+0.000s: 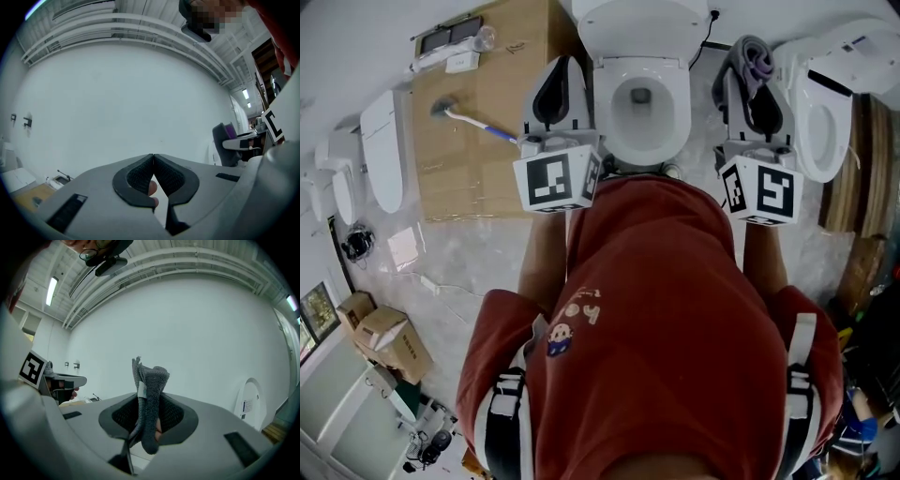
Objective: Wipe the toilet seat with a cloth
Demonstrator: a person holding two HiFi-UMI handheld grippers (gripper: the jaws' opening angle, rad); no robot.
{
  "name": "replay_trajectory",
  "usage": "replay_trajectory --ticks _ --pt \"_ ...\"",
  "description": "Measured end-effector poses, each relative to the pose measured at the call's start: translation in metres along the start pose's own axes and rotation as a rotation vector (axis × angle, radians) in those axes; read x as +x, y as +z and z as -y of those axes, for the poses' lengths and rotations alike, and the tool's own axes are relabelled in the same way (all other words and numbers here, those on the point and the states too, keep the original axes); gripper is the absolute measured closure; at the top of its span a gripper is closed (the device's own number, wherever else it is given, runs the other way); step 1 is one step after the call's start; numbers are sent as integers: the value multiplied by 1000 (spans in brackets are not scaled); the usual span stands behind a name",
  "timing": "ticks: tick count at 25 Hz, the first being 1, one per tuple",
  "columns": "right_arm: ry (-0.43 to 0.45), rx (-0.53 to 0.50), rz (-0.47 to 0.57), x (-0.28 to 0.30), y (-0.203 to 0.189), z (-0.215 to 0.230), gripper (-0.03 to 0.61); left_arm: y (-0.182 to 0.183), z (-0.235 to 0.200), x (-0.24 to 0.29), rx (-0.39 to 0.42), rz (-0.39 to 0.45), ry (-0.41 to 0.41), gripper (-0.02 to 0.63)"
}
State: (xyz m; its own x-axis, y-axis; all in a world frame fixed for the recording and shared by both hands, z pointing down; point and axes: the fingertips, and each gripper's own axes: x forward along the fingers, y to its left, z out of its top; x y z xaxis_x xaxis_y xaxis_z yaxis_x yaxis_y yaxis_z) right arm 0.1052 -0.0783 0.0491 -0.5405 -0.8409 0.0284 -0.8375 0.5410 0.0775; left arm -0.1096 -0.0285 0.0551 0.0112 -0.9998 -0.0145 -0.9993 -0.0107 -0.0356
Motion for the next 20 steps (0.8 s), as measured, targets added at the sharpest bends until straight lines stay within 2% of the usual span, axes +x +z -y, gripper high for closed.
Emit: replay_trajectory --ticks 15,20 --pt "-1 -38 19 -8 5 -5 485 6 -11 -20 -12 29 59 601" --pt "-9 -32 17 -11 3 -2 485 8 -13 -24 -45 38 57 601"
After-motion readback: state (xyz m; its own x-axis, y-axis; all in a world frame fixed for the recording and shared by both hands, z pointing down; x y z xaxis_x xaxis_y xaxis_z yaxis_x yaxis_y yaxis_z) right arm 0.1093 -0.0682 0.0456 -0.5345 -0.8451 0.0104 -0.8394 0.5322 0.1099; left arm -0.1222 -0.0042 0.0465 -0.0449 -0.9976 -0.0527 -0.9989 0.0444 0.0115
